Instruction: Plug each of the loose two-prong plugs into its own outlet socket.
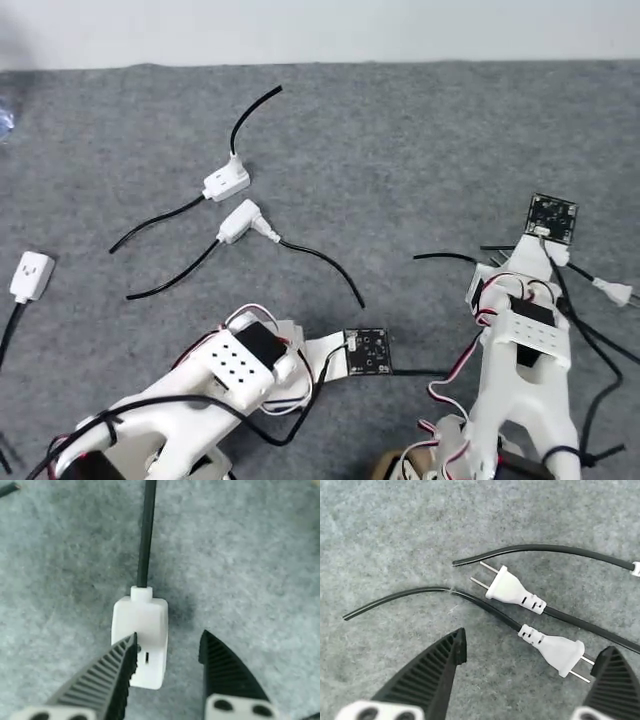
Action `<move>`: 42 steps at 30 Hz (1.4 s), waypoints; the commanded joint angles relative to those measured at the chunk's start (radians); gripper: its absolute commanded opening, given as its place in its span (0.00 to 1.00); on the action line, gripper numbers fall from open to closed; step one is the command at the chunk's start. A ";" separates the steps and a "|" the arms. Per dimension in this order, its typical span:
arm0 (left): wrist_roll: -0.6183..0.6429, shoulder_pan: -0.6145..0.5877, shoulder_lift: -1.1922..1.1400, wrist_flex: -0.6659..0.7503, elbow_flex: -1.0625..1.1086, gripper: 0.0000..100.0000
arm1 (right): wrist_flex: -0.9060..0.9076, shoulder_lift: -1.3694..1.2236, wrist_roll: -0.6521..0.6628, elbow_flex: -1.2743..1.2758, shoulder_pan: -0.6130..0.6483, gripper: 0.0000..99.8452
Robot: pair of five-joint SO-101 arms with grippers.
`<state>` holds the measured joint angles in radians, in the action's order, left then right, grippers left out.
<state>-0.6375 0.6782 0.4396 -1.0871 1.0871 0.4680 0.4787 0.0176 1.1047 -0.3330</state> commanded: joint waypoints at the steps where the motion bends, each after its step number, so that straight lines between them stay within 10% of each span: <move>1: 0.005 0.006 -0.098 0.051 0.008 0.20 | -0.013 0.016 0.012 -0.049 0.021 0.39; 30: -0.018 -0.083 -0.104 -0.026 -0.067 0.20 | -0.012 0.015 0.046 -0.046 0.042 0.39; 42: -0.180 -0.305 -0.100 -0.054 -0.168 0.20 | -0.012 0.015 0.048 -0.046 0.050 0.39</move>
<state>-0.7802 0.4066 0.3291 -1.1162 0.9720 0.4680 0.4787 0.0545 1.1047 -0.2977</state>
